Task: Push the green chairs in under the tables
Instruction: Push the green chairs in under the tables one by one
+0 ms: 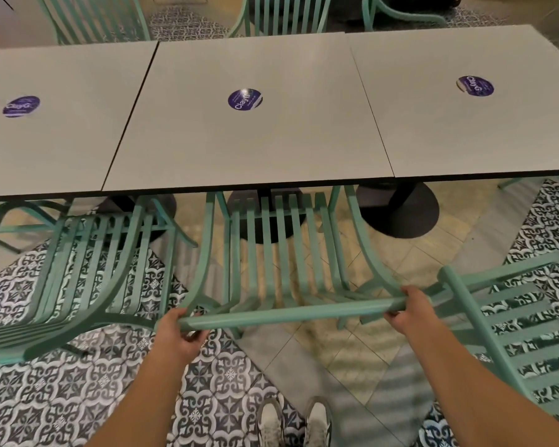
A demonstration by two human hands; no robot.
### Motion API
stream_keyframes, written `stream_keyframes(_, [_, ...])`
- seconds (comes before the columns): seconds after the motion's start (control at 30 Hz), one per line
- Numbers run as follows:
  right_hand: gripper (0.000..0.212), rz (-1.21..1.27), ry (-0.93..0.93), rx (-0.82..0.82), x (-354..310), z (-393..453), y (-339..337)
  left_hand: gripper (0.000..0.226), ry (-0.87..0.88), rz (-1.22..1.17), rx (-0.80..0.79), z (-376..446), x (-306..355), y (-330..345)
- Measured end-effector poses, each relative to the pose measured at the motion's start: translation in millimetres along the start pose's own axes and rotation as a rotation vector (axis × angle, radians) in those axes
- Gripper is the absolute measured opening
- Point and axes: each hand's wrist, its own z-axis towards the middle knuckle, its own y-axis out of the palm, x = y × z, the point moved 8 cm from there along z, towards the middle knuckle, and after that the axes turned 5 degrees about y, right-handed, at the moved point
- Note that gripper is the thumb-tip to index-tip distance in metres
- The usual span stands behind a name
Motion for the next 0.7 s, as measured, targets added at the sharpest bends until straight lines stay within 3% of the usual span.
stream_keyframes(0.2, [0.021,0.030,0.012,-0.007,1.2,-7.0,-0.2,0.034,0.022,0.044,0.002,-2.1,2.3,-2.8])
stream_keyframes(0.33, [0.026,0.020,0.014,-0.020,1.7,-9.8,0.0,0.022,0.014,0.017,-0.001,0.7,1.5,-3.1])
stream_keyframes(0.5, [0.029,0.038,0.024,-0.036,3.0,-13.6,-0.9,0.034,0.036,-0.006,-0.016,0.1,3.1,-2.1])
stream_keyframes(0.7, [0.027,0.022,0.020,-0.053,4.0,-12.6,-2.2,0.027,0.040,-0.002,-0.012,-3.3,4.1,-1.6])
